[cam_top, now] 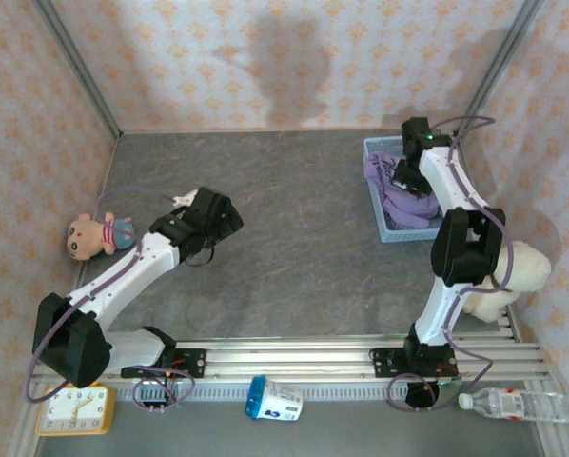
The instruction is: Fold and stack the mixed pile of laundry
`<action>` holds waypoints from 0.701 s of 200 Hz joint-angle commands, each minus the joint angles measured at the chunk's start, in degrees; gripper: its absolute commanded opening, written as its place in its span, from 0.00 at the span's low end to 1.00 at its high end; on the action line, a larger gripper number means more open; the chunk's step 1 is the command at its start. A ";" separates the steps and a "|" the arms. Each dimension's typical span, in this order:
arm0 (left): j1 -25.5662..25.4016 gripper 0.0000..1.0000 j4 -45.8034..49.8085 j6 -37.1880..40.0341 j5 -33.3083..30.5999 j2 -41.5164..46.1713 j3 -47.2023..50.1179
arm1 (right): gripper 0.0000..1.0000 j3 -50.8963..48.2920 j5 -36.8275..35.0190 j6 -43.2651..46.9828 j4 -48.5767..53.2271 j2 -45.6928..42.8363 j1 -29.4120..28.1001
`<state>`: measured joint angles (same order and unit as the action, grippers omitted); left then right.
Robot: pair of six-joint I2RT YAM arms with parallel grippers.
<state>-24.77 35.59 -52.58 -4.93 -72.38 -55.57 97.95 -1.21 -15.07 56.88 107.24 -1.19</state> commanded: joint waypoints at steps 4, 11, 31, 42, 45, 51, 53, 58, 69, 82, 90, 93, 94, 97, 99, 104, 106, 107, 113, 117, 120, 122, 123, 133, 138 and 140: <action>2.49 1.00 -0.55 0.72 3.41 -1.23 -3.23 | 0.00 9.52 2.30 0.57 3.45 -8.42 -0.13; 3.00 1.00 -1.08 0.91 3.97 -1.47 -3.84 | 0.00 11.57 4.64 0.29 3.22 -9.73 -0.13; 4.22 1.00 -1.36 1.95 4.87 -2.04 -5.77 | 0.00 16.80 16.13 -1.43 -0.61 -13.19 -0.59; 5.00 1.00 -1.40 2.47 5.56 -2.32 -6.57 | 0.00 20.15 21.99 -3.36 -2.61 -14.02 -1.49; 5.19 1.00 -1.47 2.50 5.75 -2.38 -6.72 | 0.00 21.48 23.00 -3.87 -2.77 -13.99 -1.99; 5.55 1.00 -1.49 2.61 6.04 -2.43 -7.04 | 0.00 24.19 24.93 -4.70 -2.76 -13.55 -3.17; 5.64 1.00 -1.56 2.62 6.13 -2.42 -7.08 | 0.00 25.29 25.47 -4.88 -2.62 -13.42 -3.55; 5.91 1.00 -1.58 2.73 6.17 -2.47 -7.26 | 0.00 27.87 27.20 -5.28 -2.35 -12.81 -4.82; 6.40 1.00 -1.66 2.77 6.12 -2.41 -7.49 | 0.00 33.14 30.89 -6.50 -2.25 -11.15 -7.70; 7.13 1.00 -1.43 2.83 5.54 -2.08 -7.62 | 0.00 36.21 34.93 -9.75 -4.18 -9.82 -11.10; 7.68 1.00 -1.17 2.73 4.92 -1.77 -7.67 | 0.00 35.80 37.14 -12.18 -6.48 -9.50 -13.08; 7.91 1.00 -1.06 2.74 4.74 -1.65 -7.67 | 0.00 35.22 37.67 -13.11 -7.43 -9.46 -13.72; 7.99 1.00 -1.01 2.74 4.70 -1.60 -7.65 | 0.00 34.99 37.81 -13.35 -7.72 -9.48 -14.00; 8.17 1.00 -0.87 2.74 4.34 -1.39 -7.56 | 0.00 34.24 38.20 -14.06 -8.60 -9.46 -14.68; 8.34 1.00 -0.77 2.72 4.19 -1.26 -7.58 | 0.00 33.78 38.28 -14.38 -9.02 -9.49 -15.26; 8.73 1.00 -0.53 2.60 3.74 -0.82 -7.41 | 0.00 32.10 38.22 -15.27 -10.09 -9.54 -16.45; 8.88 1.00 -0.39 2.62 3.53 -0.59 -7.37 | 0.00 31.28 38.09 -15.61 -10.53 -9.56 -16.97; 8.92 1.00 -0.37 2.59 3.44 -0.54 -7.32 | 0.00 30.96 38.02 -15.69 -10.64 -9.53 -17.16; 9.27 1.00 0.06 2.60 2.77 0.00 -7.13 | 0.00 28.20 37.38 -16.46 -11.93 -9.60 -18.48; 9.46 1.00 0.26 2.66 2.26 0.49 -6.95 | 0.00 26.18 36.99 -17.10 -12.76 -9.75 -19.24; 9.60 1.00 0.43 2.72 1.94 0.90 -6.81 | 0.00 24.65 36.72 -17.64 -13.42 -9.72 -19.76; 9.64 1.00 0.50 2.67 1.74 1.16 -6.72 | 0.00 23.60 36.59 -17.94 -13.87 -9.69 -20.02; 9.65 1.00 0.56 2.71 1.58 1.22 -6.64 | 0.00 23.12 36.52 -18.09 -14.11 -9.64 -20.18; 9.83 1.00 1.16 2.73 0.22 2.59 -5.96 | 0.00 17.40 35.99 -20.30 -16.60 -9.44 -21.07; 9.91 1.00 1.50 2.73 -0.45 3.31 -5.58 | 0.01 14.42 35.23 -21.34 -17.85 -9.29 -21.28; 9.90 1.00 1.50 2.74 -0.57 3.54 -5.42 | 0.02 13.18 34.86 -21.61 -18.34 -9.21 -21.37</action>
<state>-15.46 34.65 -50.87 -1.08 -73.38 -61.67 121.47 33.47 -29.71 44.95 95.66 -21.41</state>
